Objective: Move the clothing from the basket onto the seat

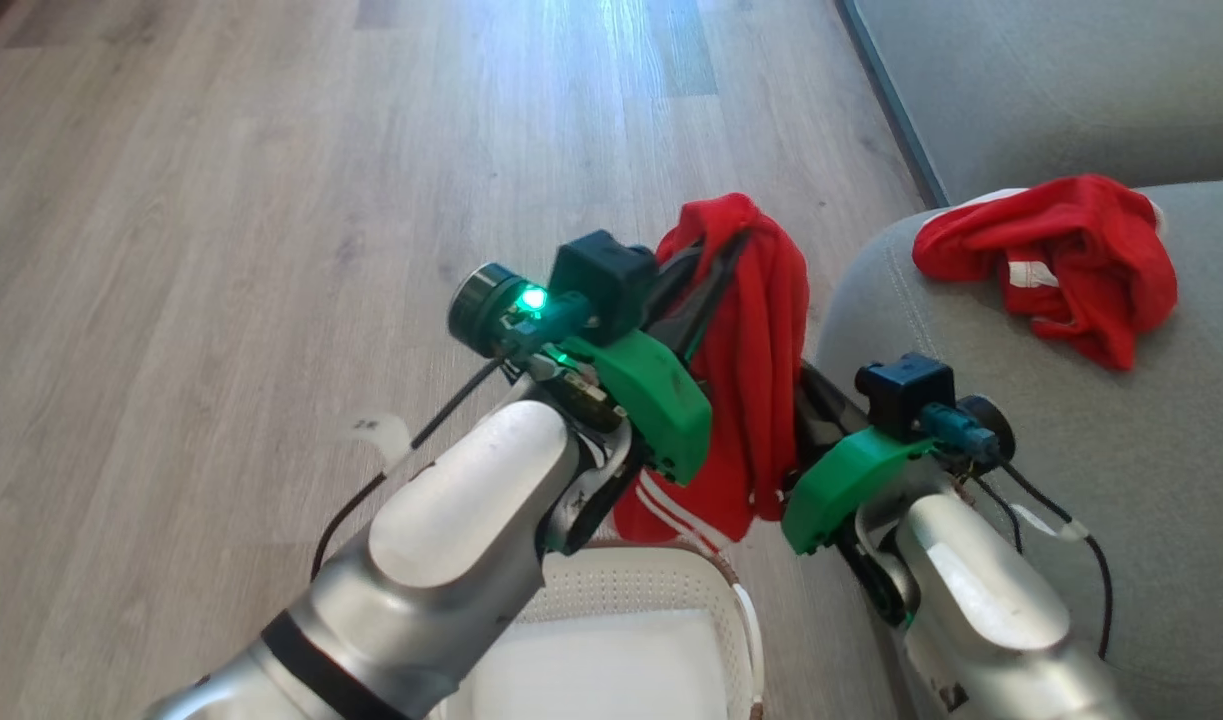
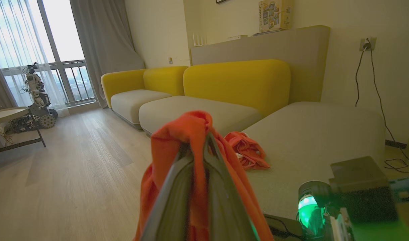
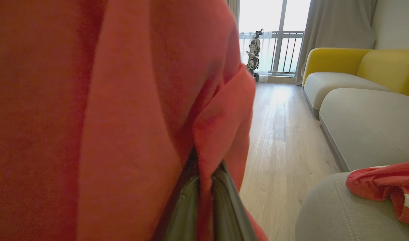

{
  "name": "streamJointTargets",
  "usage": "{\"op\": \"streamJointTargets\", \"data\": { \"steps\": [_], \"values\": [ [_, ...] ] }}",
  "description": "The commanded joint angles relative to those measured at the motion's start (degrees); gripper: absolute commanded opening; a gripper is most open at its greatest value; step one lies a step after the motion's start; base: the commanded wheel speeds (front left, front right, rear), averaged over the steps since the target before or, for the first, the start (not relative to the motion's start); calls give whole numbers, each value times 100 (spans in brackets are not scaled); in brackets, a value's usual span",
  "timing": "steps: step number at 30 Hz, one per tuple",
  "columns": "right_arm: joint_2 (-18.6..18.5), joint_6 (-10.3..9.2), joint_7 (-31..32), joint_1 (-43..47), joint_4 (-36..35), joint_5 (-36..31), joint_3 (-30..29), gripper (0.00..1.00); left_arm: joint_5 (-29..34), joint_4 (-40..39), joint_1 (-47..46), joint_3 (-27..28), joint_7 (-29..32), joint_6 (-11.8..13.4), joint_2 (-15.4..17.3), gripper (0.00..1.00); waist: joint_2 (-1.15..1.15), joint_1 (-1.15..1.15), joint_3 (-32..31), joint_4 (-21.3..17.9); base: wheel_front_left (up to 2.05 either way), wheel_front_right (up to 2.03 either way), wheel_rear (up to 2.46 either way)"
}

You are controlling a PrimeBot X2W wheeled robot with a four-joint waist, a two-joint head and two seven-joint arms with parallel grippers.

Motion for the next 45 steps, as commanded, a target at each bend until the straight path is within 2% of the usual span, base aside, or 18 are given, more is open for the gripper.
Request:
{"op": "streamJointTargets", "data": {
  "steps": [1,3,5,6,7,18,27,35,45],
  "values": [
    [39,-2,-38,-344,-165,-66,-2,0,-72,-119,-205,301,-68,18,107,0,0,0,24,-36,0,0,0],
    [15,-2,-38,-369,-167,-151,-93,0,-102,-93,-144,343,-131,41,152,3,0,0,52,-82,0,0,0],
    [-29,-2,-38,-404,-182,-230,-190,0,-125,-61,-72,375,-202,67,189,42,0,0,79,-147,0,0,0],
    [-49,-2,-38,-426,-200,-263,-257,0,-135,-47,-32,387,-238,82,204,90,0,0,93,-189,0,0,0],
    [-69,-2,-38,-449,-223,-298,-329,0,-154,-29,11,402,-271,94,214,100,0,0,108,-233,0,0,0],
    [-342,-2,-38,-661,-455,-673,-951,0,-234,224,317,407,-647,115,230,100,0,0,310,-827,0,0,0],
    [-655,-2,-28,-786,-676,-822,-1261,0,-163,460,441,265,-838,66,218,100,0,0,532,-1634,0,0,0],
    [-777,-2,73,-862,-1083,-849,-1428,0,-61,590,446,153,-956,28,185,100,0,0,751,-2328,0,0,0],
    [-845,-2,318,-813,-1606,-843,-1597,0,-22,773,195,-17,-1029,-131,68,100,0,0,1017,-2470,0,0,0]
  ]
}}
